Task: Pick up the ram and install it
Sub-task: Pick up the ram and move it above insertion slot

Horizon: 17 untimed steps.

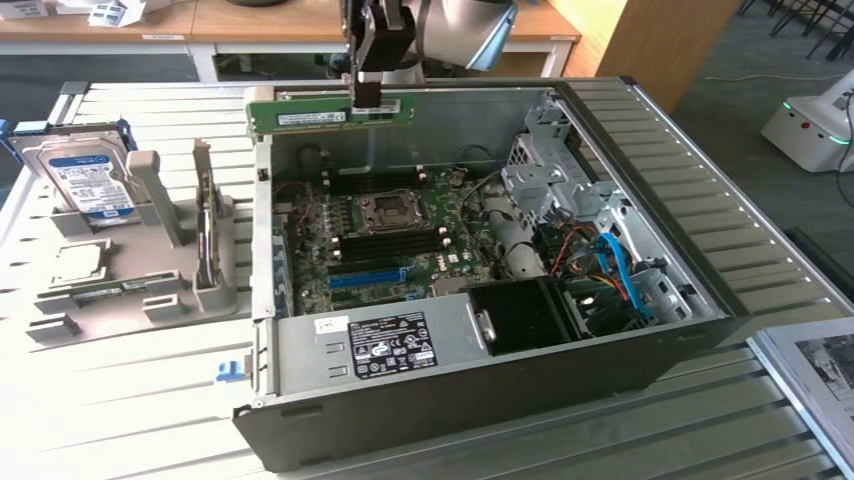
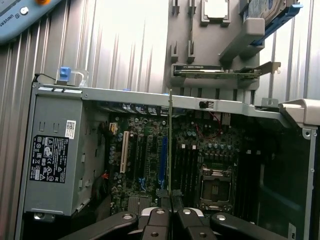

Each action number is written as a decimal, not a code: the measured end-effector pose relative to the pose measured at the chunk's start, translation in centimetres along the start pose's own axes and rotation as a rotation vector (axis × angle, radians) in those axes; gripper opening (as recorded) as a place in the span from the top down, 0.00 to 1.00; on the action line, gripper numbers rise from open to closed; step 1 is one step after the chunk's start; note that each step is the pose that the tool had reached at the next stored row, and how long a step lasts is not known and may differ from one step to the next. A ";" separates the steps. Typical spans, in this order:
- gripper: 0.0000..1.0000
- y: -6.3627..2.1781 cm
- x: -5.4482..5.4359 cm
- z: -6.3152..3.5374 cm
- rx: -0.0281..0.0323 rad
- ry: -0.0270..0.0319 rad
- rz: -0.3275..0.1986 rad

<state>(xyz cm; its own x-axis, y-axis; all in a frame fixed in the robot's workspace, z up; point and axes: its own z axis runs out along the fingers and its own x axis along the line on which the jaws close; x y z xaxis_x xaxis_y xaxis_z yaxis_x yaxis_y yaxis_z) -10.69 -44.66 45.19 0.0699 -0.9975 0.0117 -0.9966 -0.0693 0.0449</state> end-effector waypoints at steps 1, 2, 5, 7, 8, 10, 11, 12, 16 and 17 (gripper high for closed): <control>0.88 0.00 0.0 0.00 0.0000 0.0000 0.000; 0.88 -0.02 0.0 0.00 0.0000 0.0000 0.000; 0.88 -0.51 0.0 -0.02 0.0000 0.0000 0.000; 0.88 -1.02 0.1 -0.03 0.0000 0.0000 0.000; 0.88 -1.33 0.1 -0.05 0.0000 -0.0001 0.000; 0.88 -2.04 0.1 -0.08 0.0000 0.0000 0.000; 0.88 -2.41 0.2 -0.09 0.0000 0.0000 0.000; 0.88 -2.77 0.2 -0.11 -0.0001 0.0000 0.000; 0.88 -3.64 0.3 -0.15 0.0000 0.0001 0.000; 0.88 -3.64 0.3 -0.14 0.0000 0.0000 0.000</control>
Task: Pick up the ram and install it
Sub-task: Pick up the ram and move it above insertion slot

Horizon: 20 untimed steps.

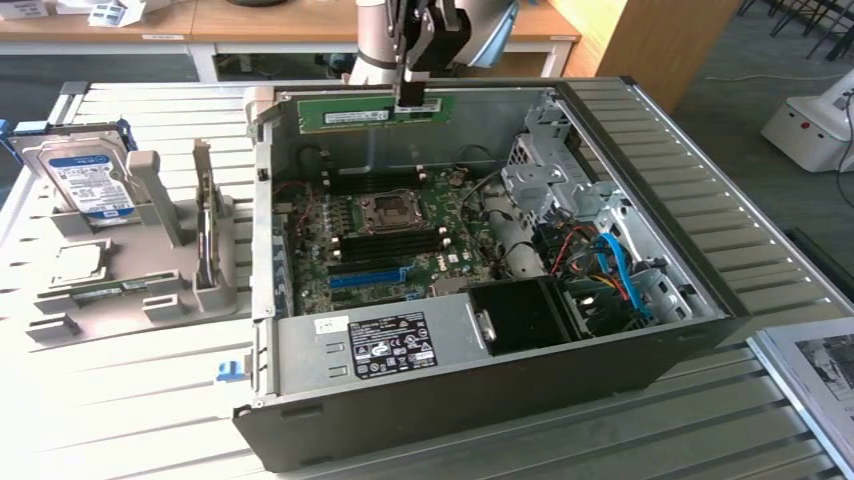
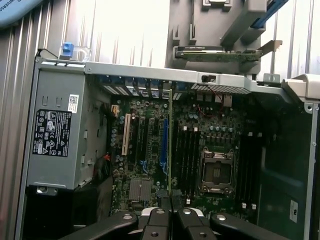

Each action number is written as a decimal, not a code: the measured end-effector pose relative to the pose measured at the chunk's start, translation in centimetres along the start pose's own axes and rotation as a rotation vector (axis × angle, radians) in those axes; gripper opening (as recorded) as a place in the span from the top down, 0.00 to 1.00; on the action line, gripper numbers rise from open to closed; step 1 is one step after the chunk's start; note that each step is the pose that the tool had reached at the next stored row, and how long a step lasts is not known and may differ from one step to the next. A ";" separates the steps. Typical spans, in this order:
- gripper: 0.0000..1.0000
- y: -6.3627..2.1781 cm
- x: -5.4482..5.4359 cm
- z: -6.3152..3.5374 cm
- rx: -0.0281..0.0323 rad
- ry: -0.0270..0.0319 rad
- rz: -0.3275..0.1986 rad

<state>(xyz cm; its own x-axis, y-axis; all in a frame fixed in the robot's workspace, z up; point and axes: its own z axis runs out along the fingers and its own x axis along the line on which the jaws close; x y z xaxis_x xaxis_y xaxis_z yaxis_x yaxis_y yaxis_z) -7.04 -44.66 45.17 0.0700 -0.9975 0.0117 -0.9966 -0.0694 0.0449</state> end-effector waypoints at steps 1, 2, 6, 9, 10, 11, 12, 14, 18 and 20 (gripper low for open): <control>0.88 0.00 0.0 0.00 0.0000 0.0000 0.000; 0.88 0.00 0.0 0.00 0.0000 -0.0001 0.000; 0.88 -0.03 0.0 0.44 0.0001 0.0000 0.000; 0.88 -0.05 0.0 0.96 0.0003 0.0000 0.000; 0.88 -0.06 0.0 1.14 0.0003 0.0000 0.000; 0.88 -0.07 0.0 1.32 0.0004 0.0000 0.000; 0.88 -0.08 0.0 1.52 0.0005 -0.0001 0.000; 0.88 -0.09 0.0 1.89 0.0008 -0.0001 0.000; 0.88 -0.12 0.0 2.59 0.0010 0.0001 0.000; 0.88 -0.14 0.0 2.98 0.0014 0.0000 0.000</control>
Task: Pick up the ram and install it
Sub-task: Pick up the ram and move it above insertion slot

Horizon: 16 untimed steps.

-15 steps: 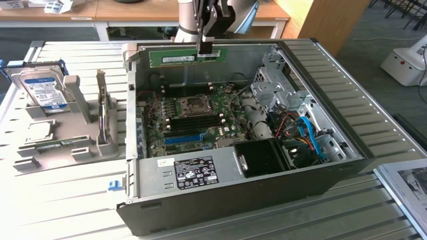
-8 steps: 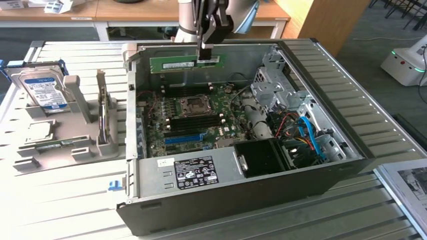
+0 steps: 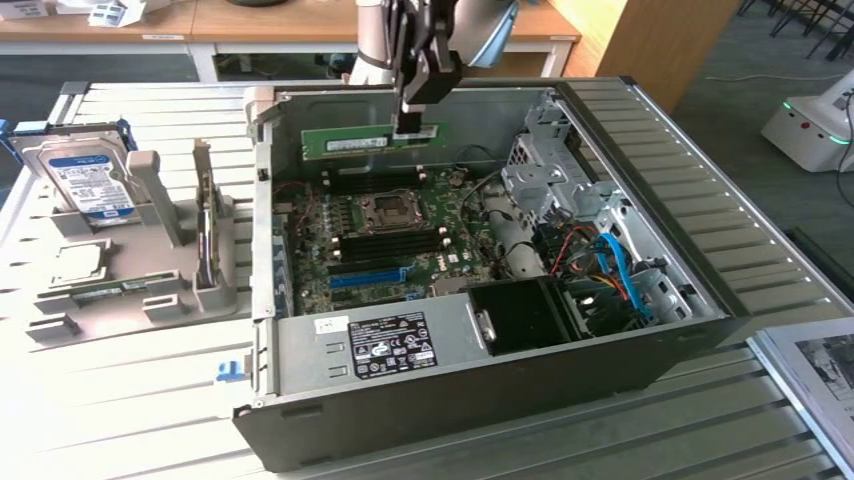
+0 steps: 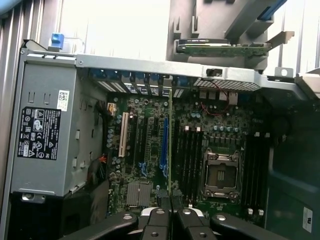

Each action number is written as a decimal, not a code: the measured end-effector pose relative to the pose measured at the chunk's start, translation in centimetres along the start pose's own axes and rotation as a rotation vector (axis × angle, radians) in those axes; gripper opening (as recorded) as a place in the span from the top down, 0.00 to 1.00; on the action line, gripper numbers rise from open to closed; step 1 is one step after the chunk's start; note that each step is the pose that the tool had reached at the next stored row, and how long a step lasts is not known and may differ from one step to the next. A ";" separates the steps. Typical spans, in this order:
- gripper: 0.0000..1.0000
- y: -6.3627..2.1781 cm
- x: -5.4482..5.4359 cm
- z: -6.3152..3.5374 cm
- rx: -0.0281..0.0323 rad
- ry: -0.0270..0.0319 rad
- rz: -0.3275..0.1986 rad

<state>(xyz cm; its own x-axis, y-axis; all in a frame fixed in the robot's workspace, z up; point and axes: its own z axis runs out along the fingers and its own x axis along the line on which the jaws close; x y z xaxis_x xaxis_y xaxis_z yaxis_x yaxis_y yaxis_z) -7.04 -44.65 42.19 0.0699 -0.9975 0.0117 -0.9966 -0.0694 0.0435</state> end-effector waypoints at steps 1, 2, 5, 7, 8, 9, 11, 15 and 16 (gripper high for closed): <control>0.88 -0.01 0.0 0.18 0.0002 0.0000 0.000; 0.88 -0.02 0.0 0.36 0.0003 0.0000 0.000; 0.88 -0.04 0.0 0.85 0.0008 0.0001 0.000; 0.88 -0.04 0.0 0.87 0.0009 0.0001 0.000; 0.88 -0.04 0.0 0.87 0.0008 0.0001 0.000; 0.88 -0.04 0.0 0.88 0.0009 0.0000 0.000; 0.88 -0.10 0.0 0.89 0.0011 -0.0002 0.000; 0.88 -0.96 0.1 0.86 0.0010 -0.0002 0.000; 0.88 -1.19 0.1 0.85 0.0010 -0.0002 0.000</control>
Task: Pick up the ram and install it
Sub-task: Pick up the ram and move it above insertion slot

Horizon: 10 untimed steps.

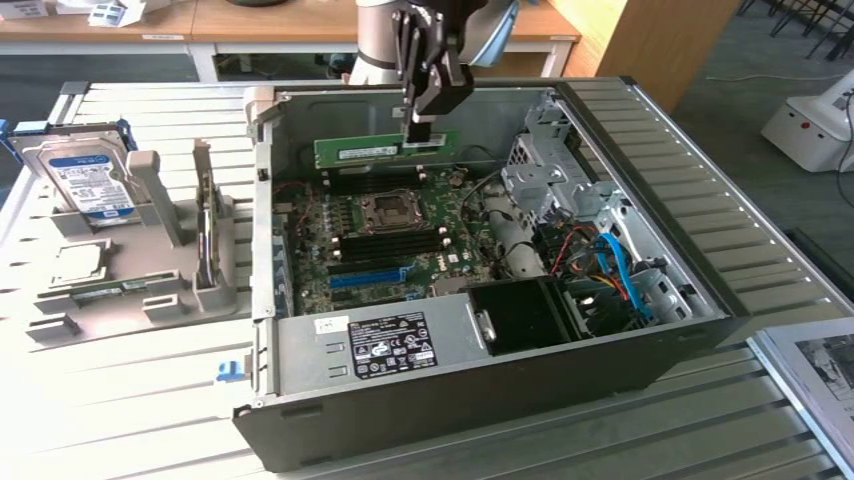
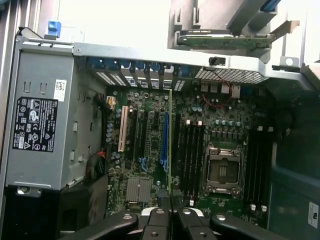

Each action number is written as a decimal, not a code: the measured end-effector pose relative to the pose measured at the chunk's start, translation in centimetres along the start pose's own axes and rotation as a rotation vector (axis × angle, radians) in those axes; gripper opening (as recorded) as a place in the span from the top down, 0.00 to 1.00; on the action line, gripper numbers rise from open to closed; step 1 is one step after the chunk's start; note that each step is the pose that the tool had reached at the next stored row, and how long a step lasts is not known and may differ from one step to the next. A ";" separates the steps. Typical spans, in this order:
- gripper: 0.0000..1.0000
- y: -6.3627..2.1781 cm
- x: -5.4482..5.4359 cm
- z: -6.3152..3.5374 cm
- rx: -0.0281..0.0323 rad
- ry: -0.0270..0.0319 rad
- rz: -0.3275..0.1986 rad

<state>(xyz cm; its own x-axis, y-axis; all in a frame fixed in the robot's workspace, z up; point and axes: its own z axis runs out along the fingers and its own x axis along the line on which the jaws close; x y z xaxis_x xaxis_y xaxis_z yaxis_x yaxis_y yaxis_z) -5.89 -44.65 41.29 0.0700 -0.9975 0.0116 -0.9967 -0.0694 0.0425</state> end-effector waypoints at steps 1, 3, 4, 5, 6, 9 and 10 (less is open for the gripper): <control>0.88 -0.21 0.0 -0.01 -0.0001 0.0001 0.000; 0.88 -0.54 0.0 -0.01 -0.0001 0.0000 0.000; 0.88 -0.56 0.0 -0.02 0.0000 0.0000 0.000; 0.88 -0.56 0.0 -0.02 -0.0001 0.0000 0.000; 0.88 -0.56 0.0 -0.02 -0.0001 0.0000 0.000; 0.88 -0.56 0.0 0.04 -0.0002 -0.0008 0.016; 0.88 -0.56 0.0 0.06 -0.0004 -0.0011 0.028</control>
<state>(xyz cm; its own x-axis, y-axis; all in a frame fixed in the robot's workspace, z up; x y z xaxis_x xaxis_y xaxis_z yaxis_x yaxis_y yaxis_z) -5.33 -44.65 41.20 0.0422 -0.9990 0.0117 -0.9982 -0.0417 0.0426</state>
